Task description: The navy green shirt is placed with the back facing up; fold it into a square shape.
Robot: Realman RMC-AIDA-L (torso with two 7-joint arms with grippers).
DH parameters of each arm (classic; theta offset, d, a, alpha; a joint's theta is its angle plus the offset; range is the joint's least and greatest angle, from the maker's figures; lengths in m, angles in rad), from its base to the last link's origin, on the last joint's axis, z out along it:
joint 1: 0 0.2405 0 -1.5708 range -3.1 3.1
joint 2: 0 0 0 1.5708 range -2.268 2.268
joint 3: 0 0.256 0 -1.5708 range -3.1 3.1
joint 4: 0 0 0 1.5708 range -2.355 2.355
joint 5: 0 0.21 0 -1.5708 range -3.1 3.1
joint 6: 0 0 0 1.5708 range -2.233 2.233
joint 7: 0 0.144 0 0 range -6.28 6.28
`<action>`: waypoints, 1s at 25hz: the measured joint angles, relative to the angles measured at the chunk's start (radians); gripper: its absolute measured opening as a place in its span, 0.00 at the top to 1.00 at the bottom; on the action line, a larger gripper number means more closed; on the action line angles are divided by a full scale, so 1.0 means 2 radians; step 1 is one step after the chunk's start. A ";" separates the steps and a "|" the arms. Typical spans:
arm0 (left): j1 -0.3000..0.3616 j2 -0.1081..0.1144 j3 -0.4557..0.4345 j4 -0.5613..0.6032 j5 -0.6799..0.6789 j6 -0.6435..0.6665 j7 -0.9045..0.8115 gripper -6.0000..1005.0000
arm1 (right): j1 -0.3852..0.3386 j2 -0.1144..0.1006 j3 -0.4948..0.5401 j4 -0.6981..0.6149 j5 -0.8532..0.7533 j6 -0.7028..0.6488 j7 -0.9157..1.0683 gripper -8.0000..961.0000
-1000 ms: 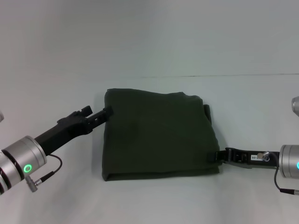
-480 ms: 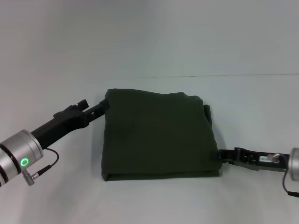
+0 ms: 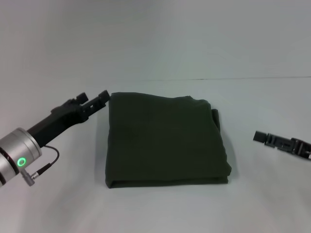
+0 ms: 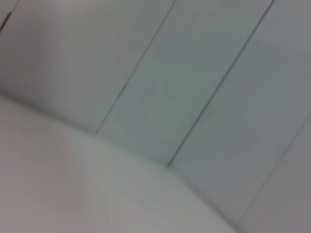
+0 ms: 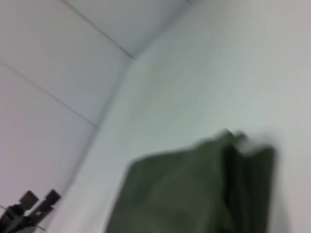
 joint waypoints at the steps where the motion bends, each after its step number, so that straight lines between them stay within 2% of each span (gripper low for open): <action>1: 0.002 0.000 0.000 -0.001 -0.006 0.012 0.006 0.07 | -0.001 0.003 0.012 0.000 0.006 -0.014 -0.032 0.37; 6: 0.006 -0.001 0.000 -0.002 -0.020 0.051 0.025 0.07 | 0.001 0.016 0.026 0.001 0.038 -0.038 -0.177 0.26; 8: 0.006 -0.002 0.001 -0.002 -0.020 0.063 0.036 0.07 | 0.005 0.023 0.026 0.001 0.049 -0.036 -0.233 0.17; 9: 0.006 -0.002 0.002 -0.003 -0.020 0.072 0.045 0.07 | 0.009 0.025 0.025 0.002 0.055 -0.033 -0.257 0.12; 12: 0.011 -0.003 0.004 -0.003 -0.016 0.102 0.073 0.07 | 0.024 0.027 0.018 0.008 0.064 -0.033 -0.312 0.08; 14: 0.018 -0.004 0.005 -0.003 -0.014 0.119 0.081 0.07 | 0.033 0.026 0.006 0.007 0.064 -0.037 -0.321 0.05; 17: 0.033 -0.004 0.005 -0.002 -0.002 0.148 0.081 0.07 | 0.044 0.019 -0.037 -0.004 0.063 -0.046 -0.317 0.05; 21: 0.056 -0.004 0.004 0.011 0.042 0.207 0.082 0.07 | 0.053 0.003 -0.085 -0.011 0.063 -0.076 -0.295 0.06; 25: 0.061 -0.004 0.004 0.019 0.090 0.235 0.082 0.07 | 0.060 -0.012 -0.135 -0.012 0.057 -0.107 -0.274 0.06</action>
